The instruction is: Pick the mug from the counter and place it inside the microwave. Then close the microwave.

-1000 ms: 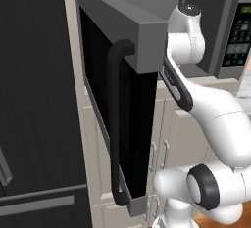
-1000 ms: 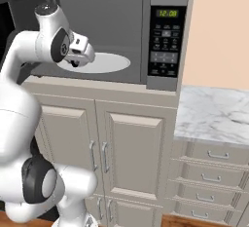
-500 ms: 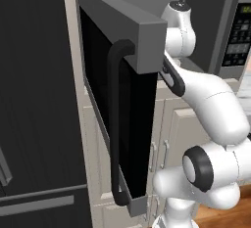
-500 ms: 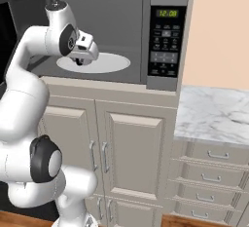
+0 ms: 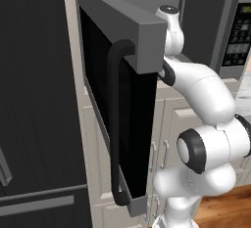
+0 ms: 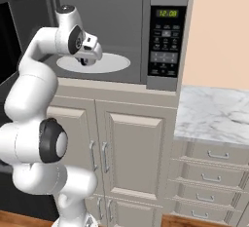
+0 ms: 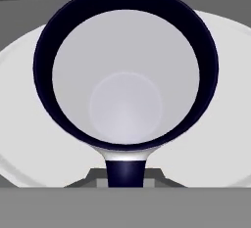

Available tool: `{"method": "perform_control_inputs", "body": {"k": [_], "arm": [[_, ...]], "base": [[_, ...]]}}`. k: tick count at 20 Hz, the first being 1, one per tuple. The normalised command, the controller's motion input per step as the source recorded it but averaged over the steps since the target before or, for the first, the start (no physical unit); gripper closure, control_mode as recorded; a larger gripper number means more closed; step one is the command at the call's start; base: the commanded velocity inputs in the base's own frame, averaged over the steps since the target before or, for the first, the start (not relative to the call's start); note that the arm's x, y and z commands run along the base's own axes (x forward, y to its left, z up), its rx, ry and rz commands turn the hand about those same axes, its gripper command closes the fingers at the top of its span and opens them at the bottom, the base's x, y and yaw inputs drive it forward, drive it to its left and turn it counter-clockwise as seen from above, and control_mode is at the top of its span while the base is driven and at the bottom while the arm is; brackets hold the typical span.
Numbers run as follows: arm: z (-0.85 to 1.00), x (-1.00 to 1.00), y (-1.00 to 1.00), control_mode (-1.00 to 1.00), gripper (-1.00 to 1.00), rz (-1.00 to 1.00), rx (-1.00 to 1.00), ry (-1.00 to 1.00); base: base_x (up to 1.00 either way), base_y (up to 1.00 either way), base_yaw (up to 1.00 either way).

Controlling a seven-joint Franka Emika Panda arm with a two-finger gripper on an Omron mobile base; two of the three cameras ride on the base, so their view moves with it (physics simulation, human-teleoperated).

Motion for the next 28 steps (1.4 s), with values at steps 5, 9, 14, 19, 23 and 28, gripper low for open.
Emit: {"method": "perform_control_inputs", "body": {"k": [5,9,14,19,23,28], "arm": [[-0.22,0.02,0.04,-1.0,1.0,0.0,0.0,0.06],[-0.26,0.04,0.06,-1.0,1.0,0.0,0.0,0.0],[-0.16,0.06,0.01,-1.0,1.0,0.0,-0.01,0.02],[-0.04,0.0,0.0,-1.0,1.0,0.0,0.0,0.0],[0.0,-0.01,0.0,-1.0,-1.0,0.0,0.0,0.0],[0.0,-0.29,0.0,-1.0,-1.0,0.0,0.0,-0.05]], "base": [[0.0,0.0,0.0],[0.0,0.0,0.0],[0.0,0.0,0.0],[0.0,0.0,0.0],[0.0,0.0,0.0],[0.0,0.0,0.0]]}}
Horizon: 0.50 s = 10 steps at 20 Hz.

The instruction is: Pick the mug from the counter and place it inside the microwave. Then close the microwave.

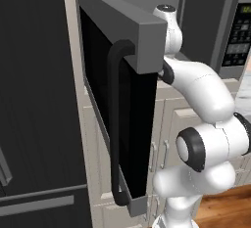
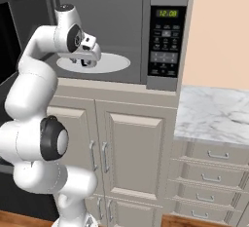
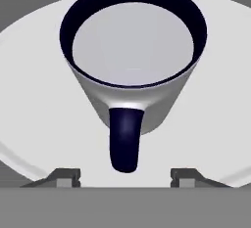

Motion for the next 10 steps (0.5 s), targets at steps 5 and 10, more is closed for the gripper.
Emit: {"method": "perform_control_inputs", "body": {"k": [5,10], "arm": [[0.0,-0.92,0.0,-1.0,-1.0,0.0,0.0,-0.11],[0.0,-0.98,0.0,-1.0,-1.0,0.0,0.01,-0.15]], "base": [[0.0,0.0,0.0],[0.0,0.0,0.0]]}}
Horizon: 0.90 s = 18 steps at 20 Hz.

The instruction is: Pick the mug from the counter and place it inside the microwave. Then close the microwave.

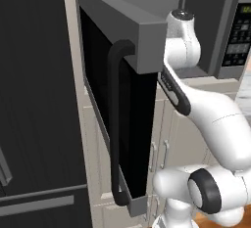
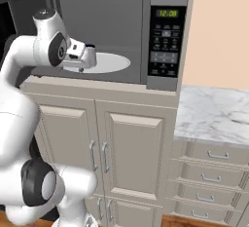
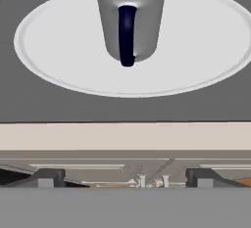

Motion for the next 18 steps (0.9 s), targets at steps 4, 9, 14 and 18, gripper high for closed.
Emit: {"method": "perform_control_inputs", "body": {"k": [4,9,14,18], "arm": [[0.0,-0.94,0.0,-1.0,-1.0,0.0,0.01,-0.14],[0.0,-0.87,0.0,-1.0,-1.0,0.0,0.0,-0.15],[0.03,-0.89,0.0,-1.0,-1.0,0.0,0.0,-0.1],[0.26,-0.93,-0.01,-1.0,-1.0,0.0,0.0,0.0]], "base": [[0.0,0.0,0.0],[0.0,0.0,0.0],[0.0,0.0,0.0],[0.0,0.0,0.0]]}}
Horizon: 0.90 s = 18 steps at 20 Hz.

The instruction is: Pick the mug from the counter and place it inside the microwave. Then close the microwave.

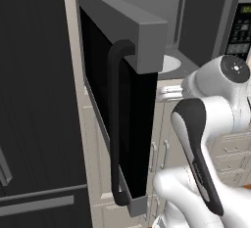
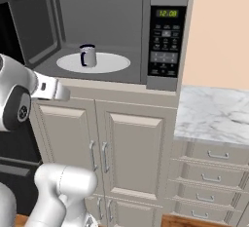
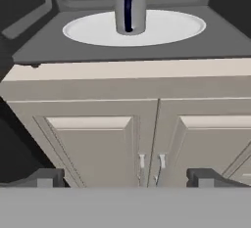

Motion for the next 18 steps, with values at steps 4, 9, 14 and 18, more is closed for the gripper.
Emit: {"method": "perform_control_inputs", "body": {"k": [4,9,14,18], "arm": [[0.16,-0.83,0.0,-1.0,-1.0,0.0,0.0,-0.06],[0.24,-0.78,0.0,-1.0,-1.0,0.0,0.0,-0.06],[0.37,-0.68,0.0,-1.0,-1.0,0.0,0.0,-0.09],[0.37,-0.65,0.0,-1.0,-1.0,0.0,0.0,-0.15]], "base": [[0.0,0.0,0.0],[0.0,0.0,0.0],[0.0,0.0,0.0],[0.0,0.0,0.0]]}}
